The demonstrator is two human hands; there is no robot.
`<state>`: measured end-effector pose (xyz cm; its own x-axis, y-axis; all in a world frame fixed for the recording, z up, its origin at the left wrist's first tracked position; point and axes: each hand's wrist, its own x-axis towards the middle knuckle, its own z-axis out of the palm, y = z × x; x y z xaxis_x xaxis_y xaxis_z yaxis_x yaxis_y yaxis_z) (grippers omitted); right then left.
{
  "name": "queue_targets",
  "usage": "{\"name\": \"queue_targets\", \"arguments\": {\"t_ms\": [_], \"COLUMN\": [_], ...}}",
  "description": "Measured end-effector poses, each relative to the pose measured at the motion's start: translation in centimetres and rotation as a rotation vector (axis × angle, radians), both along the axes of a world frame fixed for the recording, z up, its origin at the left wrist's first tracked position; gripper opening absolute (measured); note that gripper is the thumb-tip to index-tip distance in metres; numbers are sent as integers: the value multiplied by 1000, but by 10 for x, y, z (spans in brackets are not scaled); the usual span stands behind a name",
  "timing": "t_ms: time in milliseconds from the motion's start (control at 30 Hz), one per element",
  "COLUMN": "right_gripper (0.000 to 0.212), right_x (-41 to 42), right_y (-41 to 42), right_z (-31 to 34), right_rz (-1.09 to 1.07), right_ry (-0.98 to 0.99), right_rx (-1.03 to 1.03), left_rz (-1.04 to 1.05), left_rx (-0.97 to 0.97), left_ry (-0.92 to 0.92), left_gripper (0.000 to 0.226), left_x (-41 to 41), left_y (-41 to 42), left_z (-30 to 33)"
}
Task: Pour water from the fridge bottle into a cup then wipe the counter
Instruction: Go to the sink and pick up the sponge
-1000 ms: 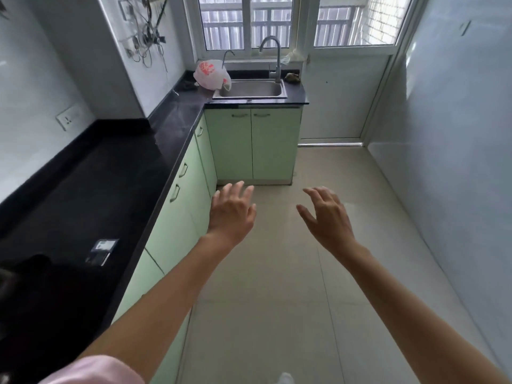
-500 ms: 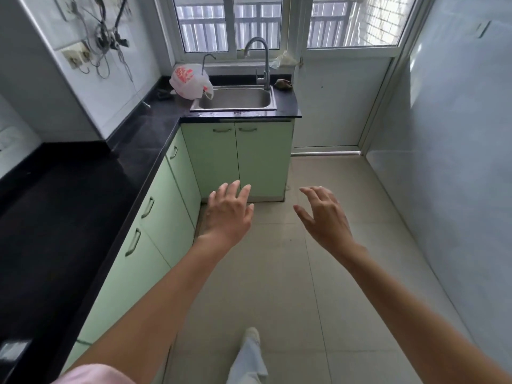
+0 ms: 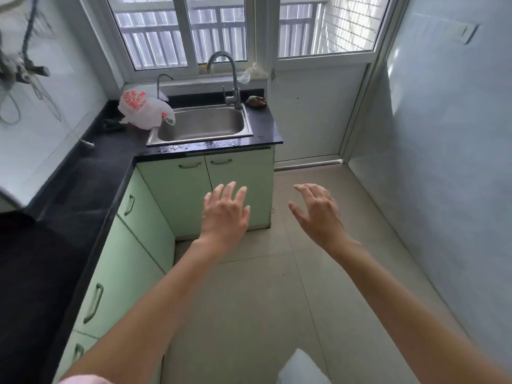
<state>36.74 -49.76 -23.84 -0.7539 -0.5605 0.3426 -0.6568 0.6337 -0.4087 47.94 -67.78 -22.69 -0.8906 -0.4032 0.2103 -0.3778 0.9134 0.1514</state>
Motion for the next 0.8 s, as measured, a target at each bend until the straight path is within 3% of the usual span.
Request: {"name": "queue_targets", "arguments": {"t_ms": [467, 800], "right_gripper": [41, 43], "right_x": [-267, -386], "right_y": [-103, -168], "right_z": [15, -14], "right_rz": [68, 127], "right_ry": [40, -42], "right_rx": [6, 34], "left_rz": [56, 116], "left_rx": [-39, 1], "left_ry": [55, 57], "left_gripper": [49, 45], "left_x": [-255, -370], "left_y": [-93, -154], "left_z": [6, -23]}}
